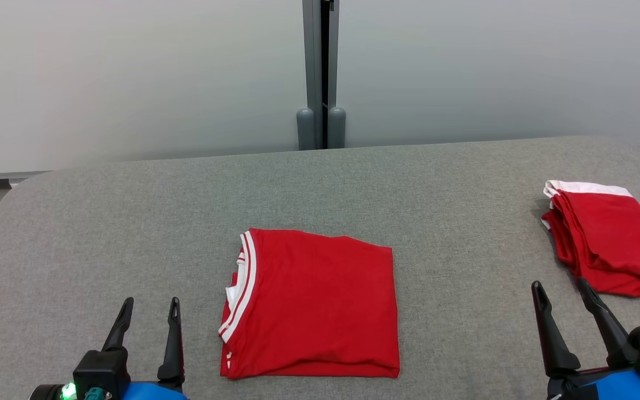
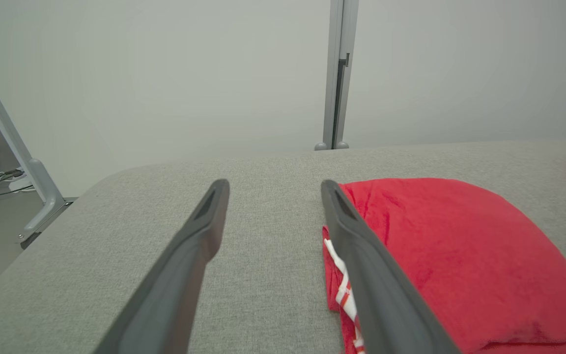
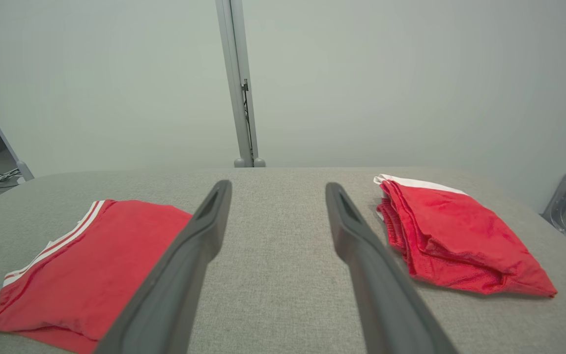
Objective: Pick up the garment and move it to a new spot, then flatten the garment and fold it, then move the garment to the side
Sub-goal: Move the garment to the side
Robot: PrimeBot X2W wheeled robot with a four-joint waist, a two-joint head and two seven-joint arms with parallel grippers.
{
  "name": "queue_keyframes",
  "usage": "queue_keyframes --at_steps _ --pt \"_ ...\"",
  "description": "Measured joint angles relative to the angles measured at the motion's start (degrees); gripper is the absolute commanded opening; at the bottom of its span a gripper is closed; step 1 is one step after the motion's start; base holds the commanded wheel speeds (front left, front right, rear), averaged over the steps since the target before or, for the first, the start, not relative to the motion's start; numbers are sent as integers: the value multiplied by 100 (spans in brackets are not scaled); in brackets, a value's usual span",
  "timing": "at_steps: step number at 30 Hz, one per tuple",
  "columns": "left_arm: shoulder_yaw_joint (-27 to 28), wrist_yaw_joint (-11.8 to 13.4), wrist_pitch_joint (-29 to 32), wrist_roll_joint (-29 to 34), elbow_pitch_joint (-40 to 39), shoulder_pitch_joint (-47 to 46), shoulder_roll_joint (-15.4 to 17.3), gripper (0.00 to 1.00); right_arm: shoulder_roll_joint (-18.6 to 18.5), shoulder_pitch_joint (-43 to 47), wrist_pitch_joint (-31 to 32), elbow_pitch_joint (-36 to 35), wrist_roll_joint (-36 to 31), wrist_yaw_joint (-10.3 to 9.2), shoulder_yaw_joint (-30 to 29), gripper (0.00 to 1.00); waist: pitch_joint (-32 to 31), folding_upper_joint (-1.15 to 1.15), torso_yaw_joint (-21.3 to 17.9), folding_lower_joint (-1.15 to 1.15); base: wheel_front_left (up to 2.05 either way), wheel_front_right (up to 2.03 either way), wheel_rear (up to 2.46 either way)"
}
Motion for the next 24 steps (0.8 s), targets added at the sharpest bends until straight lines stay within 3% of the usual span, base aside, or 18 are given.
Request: queue_keyframes --at_steps 18,24 --pt "10 -10 -136 -37 -4 -202 21 100 40 -23 100 -87 1 0 -40 100 266 0 7 0 0 0 0" --pt "102 -62 -305 59 -64 -691 -31 100 -94 -475 78 430 115 0 247 100 747 2 161 1 0 0 0"
